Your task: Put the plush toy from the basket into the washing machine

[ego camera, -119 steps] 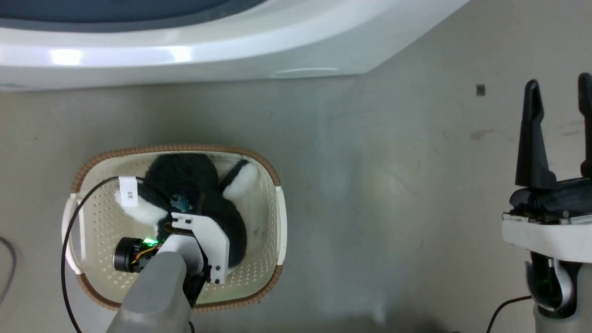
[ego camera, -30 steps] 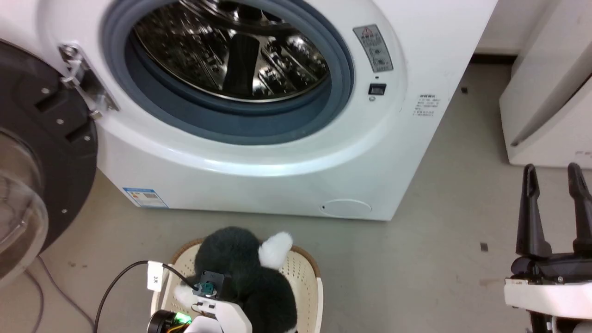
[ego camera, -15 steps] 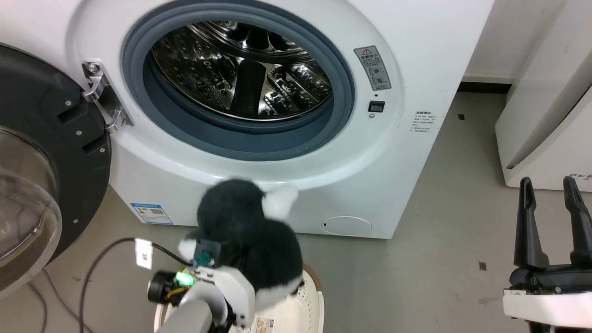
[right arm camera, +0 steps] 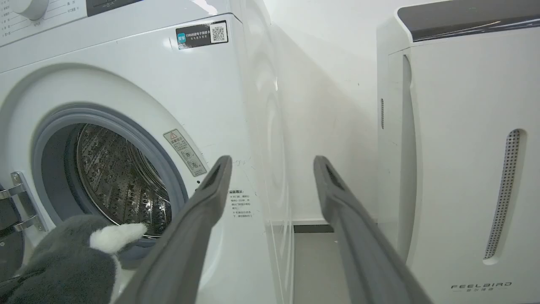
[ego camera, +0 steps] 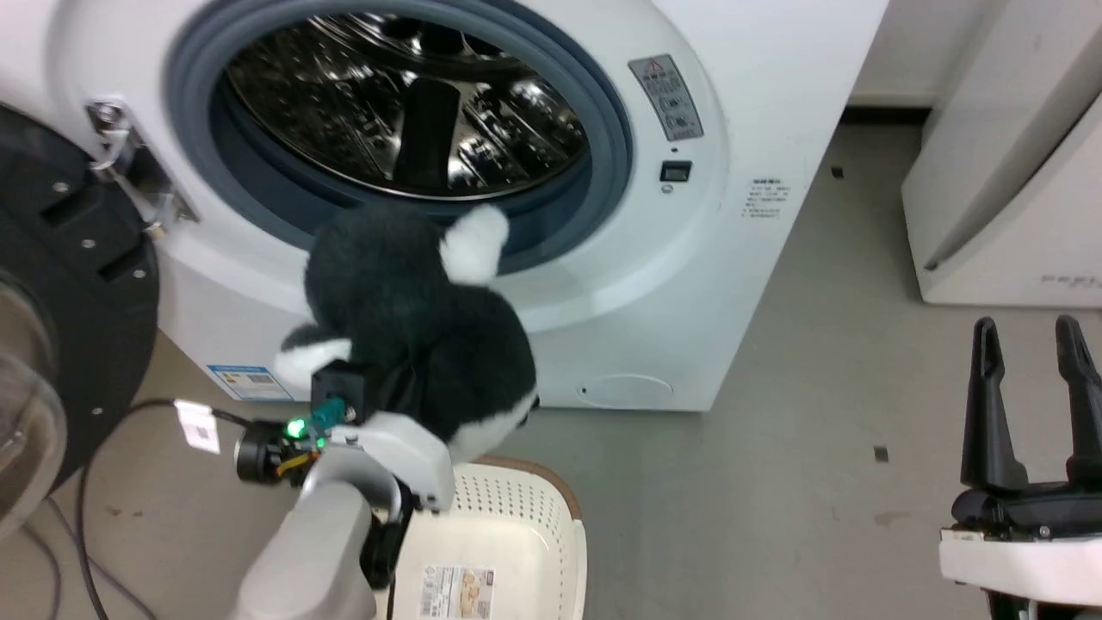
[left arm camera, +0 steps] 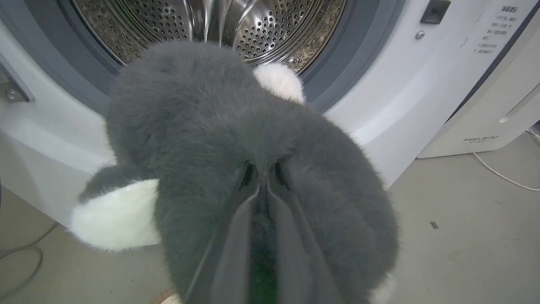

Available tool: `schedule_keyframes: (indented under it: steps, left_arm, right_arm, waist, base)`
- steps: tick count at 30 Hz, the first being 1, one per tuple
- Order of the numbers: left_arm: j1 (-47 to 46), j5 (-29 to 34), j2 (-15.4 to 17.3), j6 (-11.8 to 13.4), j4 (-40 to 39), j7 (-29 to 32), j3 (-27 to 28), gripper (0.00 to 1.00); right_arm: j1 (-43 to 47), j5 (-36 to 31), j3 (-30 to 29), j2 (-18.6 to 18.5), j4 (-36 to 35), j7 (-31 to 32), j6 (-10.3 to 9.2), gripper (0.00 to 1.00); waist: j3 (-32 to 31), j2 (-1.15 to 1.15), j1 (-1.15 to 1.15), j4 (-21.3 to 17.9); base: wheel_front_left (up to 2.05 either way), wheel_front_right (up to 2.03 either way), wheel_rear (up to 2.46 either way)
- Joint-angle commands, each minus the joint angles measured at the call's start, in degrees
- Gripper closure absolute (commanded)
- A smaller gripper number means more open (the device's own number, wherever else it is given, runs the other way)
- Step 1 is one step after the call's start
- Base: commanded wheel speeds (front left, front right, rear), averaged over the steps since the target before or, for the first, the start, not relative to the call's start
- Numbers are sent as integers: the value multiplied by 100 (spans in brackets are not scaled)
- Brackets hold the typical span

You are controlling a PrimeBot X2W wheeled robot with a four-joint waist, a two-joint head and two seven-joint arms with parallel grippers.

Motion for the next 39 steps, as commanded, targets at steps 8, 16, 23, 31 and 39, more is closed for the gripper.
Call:
schedule_keyframes:
  steps: [8,16,23,31,39]
  left_arm:
    - [-669,231,102,149,-355,-40,388,100]
    - [-1512,317,213,131,-224,-40,764,100]
    - [-2335,357,325,147,77,-40,1052,100]
    - [-3610,434,719,91,608,-40,1356,100]
    - [-4613,591,1018,63,1097,-40,1411,100]
  right_arm:
    - [-371,16,49,-3,-53,-25,-4,0]
    - [-687,45,141,-3,-77,-25,-4,0]
    - [-1028,84,208,-3,-124,-25,-4,0]
    - [-1397,204,260,-3,-157,-25,-4,0]
    - [-1688,345,301,-3,-187,-25,-4,0]
  waist:
    - [550,0,0,-272]
    - [1085,0,0,-488]
    - [1609,0,0,-681]
    - [2299,0,0,-1001]
    - [2807,0,0,-1321]
  base:
    - [0,0,0]
    - [0,0,0]
    - [0,0,0]
    - [0,0,0]
    - [0,0,0]
